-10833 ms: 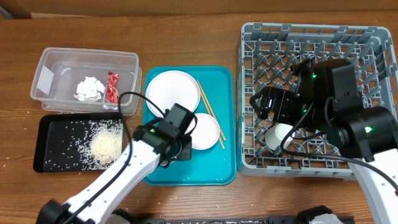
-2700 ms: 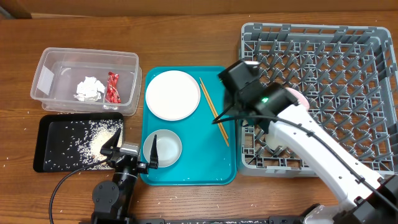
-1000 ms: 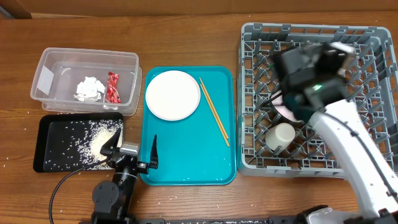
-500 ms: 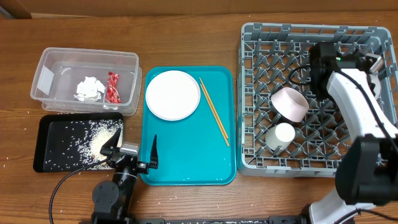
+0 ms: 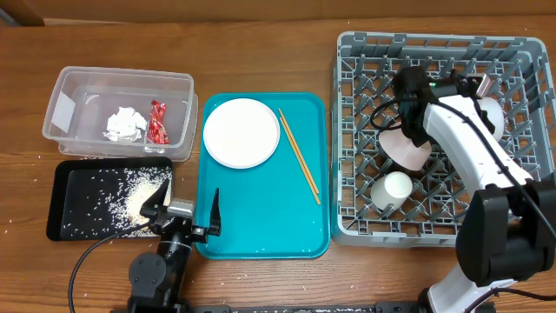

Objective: Sort waste into correct bins and load items into the dishwasher
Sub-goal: 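Place the emptied bowl into the rack and release, then grasp the wooden chopsticks on the tray with the right gripper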

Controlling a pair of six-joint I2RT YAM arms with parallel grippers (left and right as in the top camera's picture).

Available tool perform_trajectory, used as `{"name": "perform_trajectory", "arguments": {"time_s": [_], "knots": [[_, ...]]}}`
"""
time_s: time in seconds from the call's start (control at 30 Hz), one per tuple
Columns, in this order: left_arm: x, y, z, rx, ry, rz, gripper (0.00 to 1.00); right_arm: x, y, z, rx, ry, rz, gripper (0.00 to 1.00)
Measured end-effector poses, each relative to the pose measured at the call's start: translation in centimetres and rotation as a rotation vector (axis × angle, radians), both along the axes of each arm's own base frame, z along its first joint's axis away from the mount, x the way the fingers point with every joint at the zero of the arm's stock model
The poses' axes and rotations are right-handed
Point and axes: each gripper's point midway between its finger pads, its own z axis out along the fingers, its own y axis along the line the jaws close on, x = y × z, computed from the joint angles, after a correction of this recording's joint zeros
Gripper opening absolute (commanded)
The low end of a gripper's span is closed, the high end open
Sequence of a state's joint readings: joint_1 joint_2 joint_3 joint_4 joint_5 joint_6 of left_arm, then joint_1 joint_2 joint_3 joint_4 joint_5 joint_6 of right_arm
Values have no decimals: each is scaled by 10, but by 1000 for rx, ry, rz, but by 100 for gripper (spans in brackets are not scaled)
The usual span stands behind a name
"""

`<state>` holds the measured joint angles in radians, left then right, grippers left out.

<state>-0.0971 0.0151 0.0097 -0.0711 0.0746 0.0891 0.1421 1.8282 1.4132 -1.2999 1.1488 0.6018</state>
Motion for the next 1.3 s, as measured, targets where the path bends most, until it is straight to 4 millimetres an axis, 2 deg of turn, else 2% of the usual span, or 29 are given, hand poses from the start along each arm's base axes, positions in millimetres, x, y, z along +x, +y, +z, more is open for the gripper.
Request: {"name": "perform_trajectory", "arguments": {"time_s": [0.1,0.17,0.23,0.3,0.37,0.47,0.57,0.77,0.87,0.9,0.93,0.97,1.0,1.03,1.1,1.17,1.2,1.3], "knots": [[0,0,0,0,0,0,100,0,4,-1,9,4,9,13],[0,0,0,0,0,0,100,1,12,-2,16,15,31,18],[0,0,0,0,0,0,100,3,22,-3,22,17,58,27],[0,0,0,0,0,0,100,6,41,-7,42,16,102,41],[0,0,0,0,0,0,100,7,56,-10,65,18,136,49],[0,0,0,0,0,0,100,6,81,-17,131,17,179,50],[0,0,0,0,0,0,100,3,87,-16,182,1,182,49],[0,0,0,0,0,0,100,-6,107,-5,399,-79,194,49],[0,0,0,0,0,0,100,4,153,-6,639,-77,339,48],[0,0,0,0,0,0,100,6,176,-9,737,-44,425,45],[0,0,0,0,0,0,100,5,210,-12,870,5,540,45],[0,0,0,0,0,0,100,4,228,-13,944,29,597,44],[0,0,0,0,0,0,100,-1,268,-13,1091,70,716,44],[0,0,0,0,-1,0,100,-5,285,-11,1147,87,770,44],[0,0,0,0,0,0,100,-15,315,-9,1229,127,865,41],[0,0,0,0,0,0,100,-27,338,-17,1262,186,925,37],[0,0,0,0,0,0,100,-34,349,-28,1268,236,943,29],[0,0,0,0,0,0,100,-41,359,-66,1232,342,928,26]]}}
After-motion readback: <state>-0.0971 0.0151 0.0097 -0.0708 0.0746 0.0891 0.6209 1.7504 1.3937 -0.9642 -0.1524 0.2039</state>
